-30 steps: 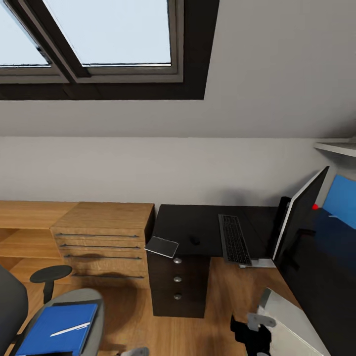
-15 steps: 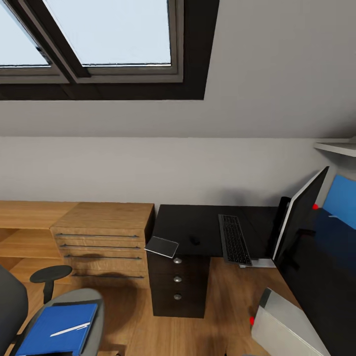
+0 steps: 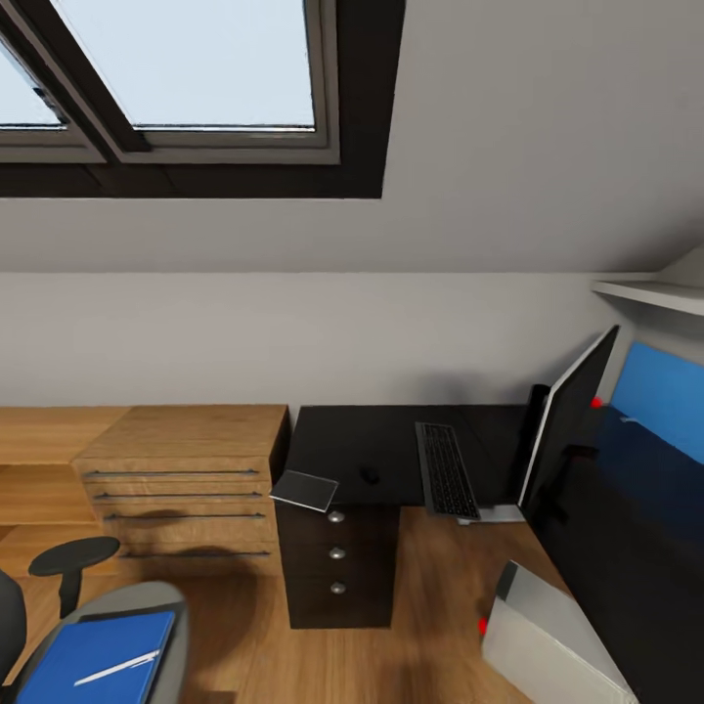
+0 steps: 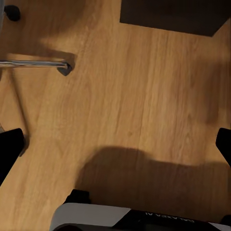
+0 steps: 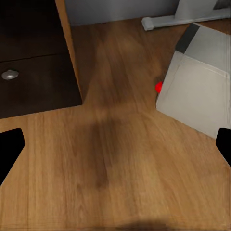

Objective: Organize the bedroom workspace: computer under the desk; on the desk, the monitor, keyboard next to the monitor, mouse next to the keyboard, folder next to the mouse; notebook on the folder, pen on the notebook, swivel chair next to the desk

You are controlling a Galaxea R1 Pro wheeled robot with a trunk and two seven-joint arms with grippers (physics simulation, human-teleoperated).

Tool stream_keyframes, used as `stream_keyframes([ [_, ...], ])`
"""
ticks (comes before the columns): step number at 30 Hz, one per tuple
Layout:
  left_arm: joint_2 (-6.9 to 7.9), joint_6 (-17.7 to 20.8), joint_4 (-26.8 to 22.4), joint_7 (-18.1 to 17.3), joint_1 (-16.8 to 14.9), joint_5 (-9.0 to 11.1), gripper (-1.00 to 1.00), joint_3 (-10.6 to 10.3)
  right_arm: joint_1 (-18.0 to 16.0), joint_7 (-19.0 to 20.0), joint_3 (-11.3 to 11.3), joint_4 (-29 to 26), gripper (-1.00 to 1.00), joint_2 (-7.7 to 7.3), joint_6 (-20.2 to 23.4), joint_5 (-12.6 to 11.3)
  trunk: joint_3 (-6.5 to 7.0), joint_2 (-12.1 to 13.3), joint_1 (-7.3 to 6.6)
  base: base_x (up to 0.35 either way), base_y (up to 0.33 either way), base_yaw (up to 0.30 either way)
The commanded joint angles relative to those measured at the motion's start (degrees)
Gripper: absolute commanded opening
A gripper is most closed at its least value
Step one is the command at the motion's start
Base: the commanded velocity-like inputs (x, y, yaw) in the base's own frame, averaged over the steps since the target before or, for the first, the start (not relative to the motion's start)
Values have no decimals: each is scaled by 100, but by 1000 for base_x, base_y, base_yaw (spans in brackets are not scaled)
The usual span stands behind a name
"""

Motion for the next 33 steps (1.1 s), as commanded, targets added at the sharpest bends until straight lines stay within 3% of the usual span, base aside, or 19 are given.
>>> stream_keyframes([
  [1,6,-17,-8,42,1,62,100,-34,-6,-19,-32,22,100,6,-14,60,-8,-7,2,0,0,-274],
  [15,14,-18,58,42,1,44,100,-42,-12,-10,-23,238,100,20,-20,60,-41,-7,2,0,0,-255],
  [33,25,-19,62,42,1,41,100,-43,-23,-2,2,30,100,16,-243,80,-72,-7,2,0,0,-19],
])
